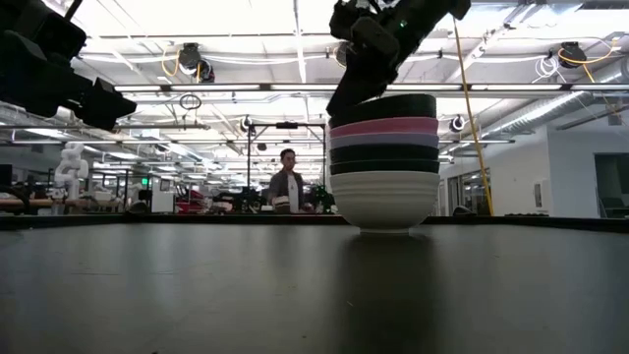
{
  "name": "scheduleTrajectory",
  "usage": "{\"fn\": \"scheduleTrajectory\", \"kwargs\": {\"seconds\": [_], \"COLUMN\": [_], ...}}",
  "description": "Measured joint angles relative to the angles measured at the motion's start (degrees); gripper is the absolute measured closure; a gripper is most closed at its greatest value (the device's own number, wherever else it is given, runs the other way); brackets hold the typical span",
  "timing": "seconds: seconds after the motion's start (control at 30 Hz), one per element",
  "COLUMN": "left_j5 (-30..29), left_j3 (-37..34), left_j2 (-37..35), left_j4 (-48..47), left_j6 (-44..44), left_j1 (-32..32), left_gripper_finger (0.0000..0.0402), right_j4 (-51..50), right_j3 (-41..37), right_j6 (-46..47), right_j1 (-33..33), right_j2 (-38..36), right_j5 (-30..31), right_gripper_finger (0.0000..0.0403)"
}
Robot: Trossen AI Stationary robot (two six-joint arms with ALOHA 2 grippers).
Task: Nest bowls inside each other
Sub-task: Stack the black bowl on top of the pink bowl
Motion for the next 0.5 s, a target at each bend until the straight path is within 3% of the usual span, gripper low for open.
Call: {"fn": "scheduleTrajectory", "kwargs": {"seconds": [0.27, 0.5], "left_j5": [-0.15, -0.15], "left_j3": [0.00, 0.00], "left_j2": [0.01, 0.01], "left_j4": [0.08, 0.04], "left_j6": [-0.44, -0.50], "left_j1": [0.01, -0.01], "left_gripper_finger": [0.0108, 0.0108], "right_j4": [1.95, -8.48], "right_j3": [0.02, -0.27], "right_j6": [-3.50, -0.25], "right_j1": [-0.25, -1.25], "right_j2": [-5.01, -12.97], "right_j5": [0.51, 6.11], "right_gripper_finger": [0.0314, 0.0314]}}
